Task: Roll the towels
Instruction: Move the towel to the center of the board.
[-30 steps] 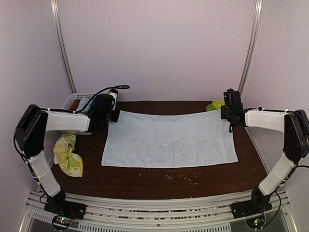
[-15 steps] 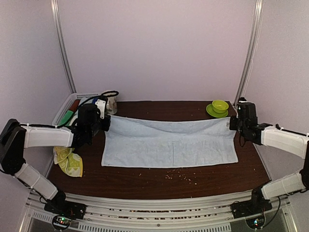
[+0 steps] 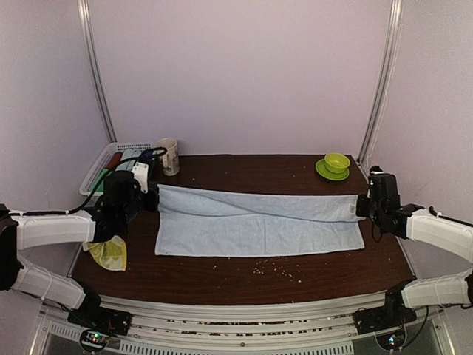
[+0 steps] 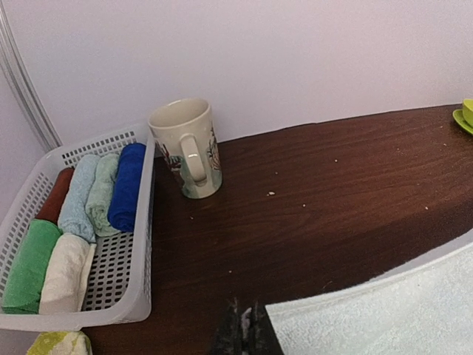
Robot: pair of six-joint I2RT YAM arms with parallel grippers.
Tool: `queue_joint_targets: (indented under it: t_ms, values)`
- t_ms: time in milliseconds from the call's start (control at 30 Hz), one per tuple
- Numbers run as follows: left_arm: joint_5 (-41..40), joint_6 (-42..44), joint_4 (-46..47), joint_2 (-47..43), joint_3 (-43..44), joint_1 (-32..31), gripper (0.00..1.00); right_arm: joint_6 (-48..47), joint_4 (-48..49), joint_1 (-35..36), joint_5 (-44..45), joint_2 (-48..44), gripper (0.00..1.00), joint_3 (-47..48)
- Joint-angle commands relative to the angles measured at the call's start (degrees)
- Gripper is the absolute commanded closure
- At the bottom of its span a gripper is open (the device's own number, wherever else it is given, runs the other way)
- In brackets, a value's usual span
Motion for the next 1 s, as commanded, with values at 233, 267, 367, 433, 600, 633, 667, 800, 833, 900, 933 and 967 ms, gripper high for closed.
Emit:
queue_joint_targets:
  t_ms: [233,267,367,433,600,633,667,800,833,900,933,967]
  values:
    - [-0.97,-3.81,-4.32,-1.86,-2.72,-1.58,1.00,4.18,-4.77,-0.24,3.18,-4.25,1.00,-2.31]
    - [-1.24,-4.16,-4.69,-2.07,-3.07,-1.66,1.00,4.42,-5.28,-0.19,2.88,-4.21,1.00,-2.08]
    - [-1.50,-5.19,-5.48,-2.76,-4.12,-1.65,1.00,5.26,-6.73,-0.20,2.48,-4.14,1.00,-2.05]
    - [-1.46,-5.75,-6.09,-3.11,-4.44,-1.68,0.99,5.92,-7.72,-0.07,2.26,-4.02,1.00,-1.95]
    - [-1.17,-6.43,-6.88,-3.05,-4.65,-2.09,0.97,7.63,-9.13,0.60,0.14,-2.60,1.00,-1.86]
    - [-1.15,-6.41,-7.03,-2.90,-4.65,-2.11,0.97,7.92,-9.32,0.76,-0.01,-2.38,1.00,-1.80]
    - [-1.07,-6.48,-7.22,-2.80,-4.50,-2.18,0.97,8.27,-9.50,0.91,0.06,-2.20,1.00,-1.76]
    - [-0.89,-6.99,-8.08,-3.09,-4.59,-2.53,0.93,9.15,-10.23,1.49,0.53,-1.95,1.00,-1.68]
    - [-0.81,-7.13,-8.25,-3.21,-4.79,-2.56,0.92,9.27,-10.31,1.61,0.67,-2.05,1.00,-1.63]
    - [-0.71,-7.41,-8.50,-3.59,-5.14,-2.90,0.89,9.57,-10.50,1.69,1.21,-2.23,1.00,-1.60]
    - [-0.78,-7.57,-8.68,-3.77,-5.32,-3.05,0.88,9.65,-10.57,1.65,1.30,-2.37,1.00,-1.62]
    - [-0.78,-7.76,-8.94,-3.94,-5.53,-3.15,0.86,9.68,-10.60,1.69,1.24,-2.34,1.00,-1.64]
